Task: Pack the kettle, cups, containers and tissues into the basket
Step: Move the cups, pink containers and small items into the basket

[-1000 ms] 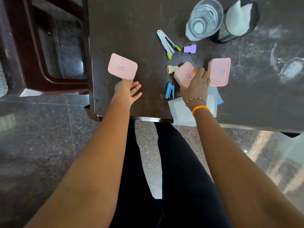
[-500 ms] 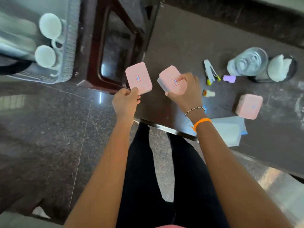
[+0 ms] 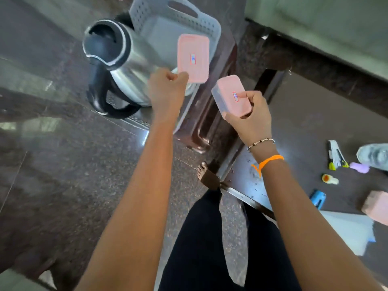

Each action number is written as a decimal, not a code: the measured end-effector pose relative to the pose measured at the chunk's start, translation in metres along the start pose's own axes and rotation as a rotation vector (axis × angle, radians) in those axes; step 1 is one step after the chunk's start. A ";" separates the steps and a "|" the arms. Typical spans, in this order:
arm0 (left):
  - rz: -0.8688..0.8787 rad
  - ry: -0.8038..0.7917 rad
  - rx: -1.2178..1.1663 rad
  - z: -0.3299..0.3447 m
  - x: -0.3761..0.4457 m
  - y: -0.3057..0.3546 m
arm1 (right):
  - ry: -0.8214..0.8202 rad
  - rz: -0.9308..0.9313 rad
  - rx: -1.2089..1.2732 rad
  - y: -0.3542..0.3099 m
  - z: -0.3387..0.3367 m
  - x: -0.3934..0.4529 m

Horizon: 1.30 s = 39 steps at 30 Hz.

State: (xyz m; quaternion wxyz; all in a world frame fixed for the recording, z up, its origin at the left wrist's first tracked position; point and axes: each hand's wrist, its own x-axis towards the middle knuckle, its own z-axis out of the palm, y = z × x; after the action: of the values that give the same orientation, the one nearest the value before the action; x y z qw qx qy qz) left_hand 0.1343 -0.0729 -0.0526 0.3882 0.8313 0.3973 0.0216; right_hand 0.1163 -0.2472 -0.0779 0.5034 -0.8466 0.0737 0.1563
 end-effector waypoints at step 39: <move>0.136 -0.353 -0.065 0.040 0.097 0.003 | -0.054 -0.204 -0.510 -0.048 0.093 0.114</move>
State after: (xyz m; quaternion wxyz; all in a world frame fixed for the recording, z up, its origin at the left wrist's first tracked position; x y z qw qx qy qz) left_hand 0.2166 -0.0338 -0.1051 0.4760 0.8341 0.2651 -0.0857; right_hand 0.2195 -0.1389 -0.1175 0.2889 -0.9446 -0.0670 0.1410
